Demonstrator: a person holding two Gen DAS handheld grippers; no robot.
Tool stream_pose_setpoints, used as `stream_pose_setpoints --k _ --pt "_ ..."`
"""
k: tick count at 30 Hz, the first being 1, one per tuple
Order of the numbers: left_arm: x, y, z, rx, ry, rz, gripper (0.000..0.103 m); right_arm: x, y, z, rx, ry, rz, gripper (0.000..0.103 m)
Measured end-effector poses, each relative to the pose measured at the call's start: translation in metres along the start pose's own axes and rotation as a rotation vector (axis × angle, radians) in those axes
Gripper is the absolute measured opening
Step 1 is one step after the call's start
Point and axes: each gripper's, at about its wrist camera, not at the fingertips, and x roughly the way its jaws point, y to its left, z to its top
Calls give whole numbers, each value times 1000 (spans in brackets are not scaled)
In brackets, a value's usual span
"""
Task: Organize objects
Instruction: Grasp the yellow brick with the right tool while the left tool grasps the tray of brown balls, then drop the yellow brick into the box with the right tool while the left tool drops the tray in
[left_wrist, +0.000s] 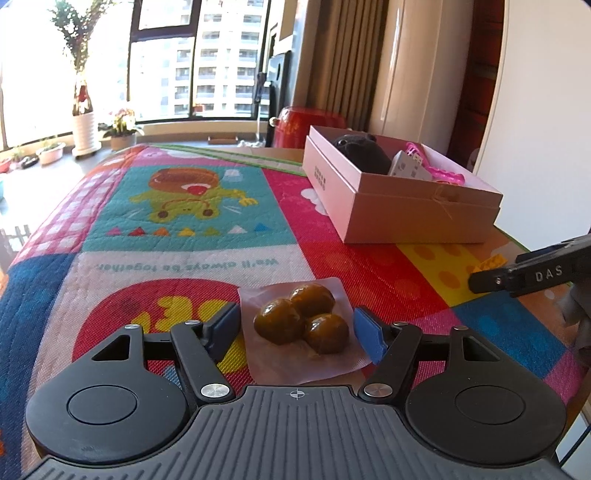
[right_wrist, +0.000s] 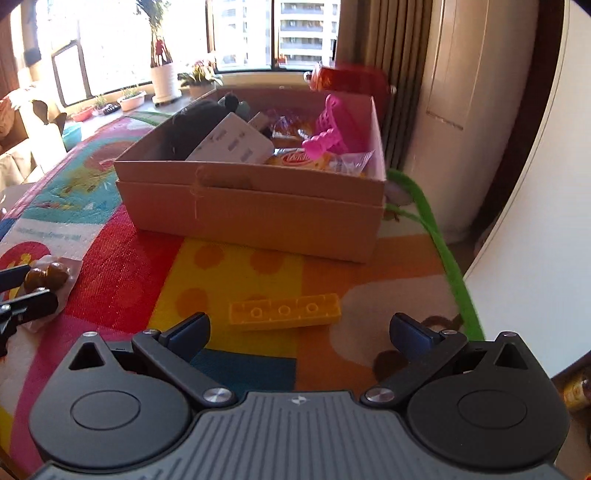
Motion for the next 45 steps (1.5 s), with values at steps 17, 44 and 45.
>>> stream_pose_setpoints --k 17,44,45 --pt "1 -1 -1 10 2 10 72 -7 36 2 -68 -43 63 63" --pt "-12 -65 85 154 -43 -97 68 -88 22 -48 -64 -224 25 63" --pt "-11 -72 100 157 -71 -110 68 -88 20 -49 -57 -225 24 63"
